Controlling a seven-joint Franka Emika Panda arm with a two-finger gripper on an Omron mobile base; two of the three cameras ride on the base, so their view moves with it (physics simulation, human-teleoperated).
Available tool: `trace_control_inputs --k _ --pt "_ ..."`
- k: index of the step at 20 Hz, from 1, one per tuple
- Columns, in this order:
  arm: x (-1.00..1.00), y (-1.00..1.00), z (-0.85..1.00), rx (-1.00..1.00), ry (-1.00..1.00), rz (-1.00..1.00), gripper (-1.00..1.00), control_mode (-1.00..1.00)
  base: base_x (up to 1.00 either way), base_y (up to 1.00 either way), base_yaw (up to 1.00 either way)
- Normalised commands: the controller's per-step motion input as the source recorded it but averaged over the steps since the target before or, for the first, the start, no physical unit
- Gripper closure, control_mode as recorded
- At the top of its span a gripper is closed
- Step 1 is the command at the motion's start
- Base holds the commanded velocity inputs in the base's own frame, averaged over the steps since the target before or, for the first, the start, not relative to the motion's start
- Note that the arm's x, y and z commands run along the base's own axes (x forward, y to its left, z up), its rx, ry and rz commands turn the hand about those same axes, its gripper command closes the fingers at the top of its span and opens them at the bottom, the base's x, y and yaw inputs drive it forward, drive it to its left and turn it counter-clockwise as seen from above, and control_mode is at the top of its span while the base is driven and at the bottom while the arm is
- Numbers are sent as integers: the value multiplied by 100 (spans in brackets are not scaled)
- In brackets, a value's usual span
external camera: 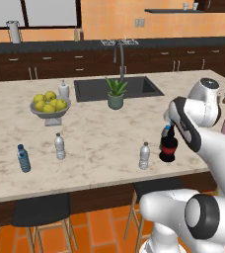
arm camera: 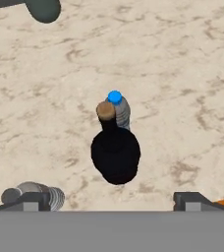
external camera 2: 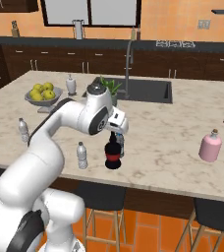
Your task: Move the plastic bottles in the middle to the plastics group, and the glass bottles in the middle to the glass group.
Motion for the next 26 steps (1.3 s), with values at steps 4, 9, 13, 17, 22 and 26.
trace_control_inputs --k 4,9,13,17,22,26 --pt "-2 0 -40 0 -16 0 -100 -100 0 0 0" --pt "8 0 -13 0 -2 0 -100 -100 0 0 0" --pt "15 0 -7 -6 7 0 -100 -100 0 0 0" --pt "11 -1 0 -5 7 0 -100 -100 0 0 0" --pt "24 -2 -9 0 0 0 -100 -100 0 0 0" --pt "20 0 -18 0 0 2 -100 -100 0 0 0"
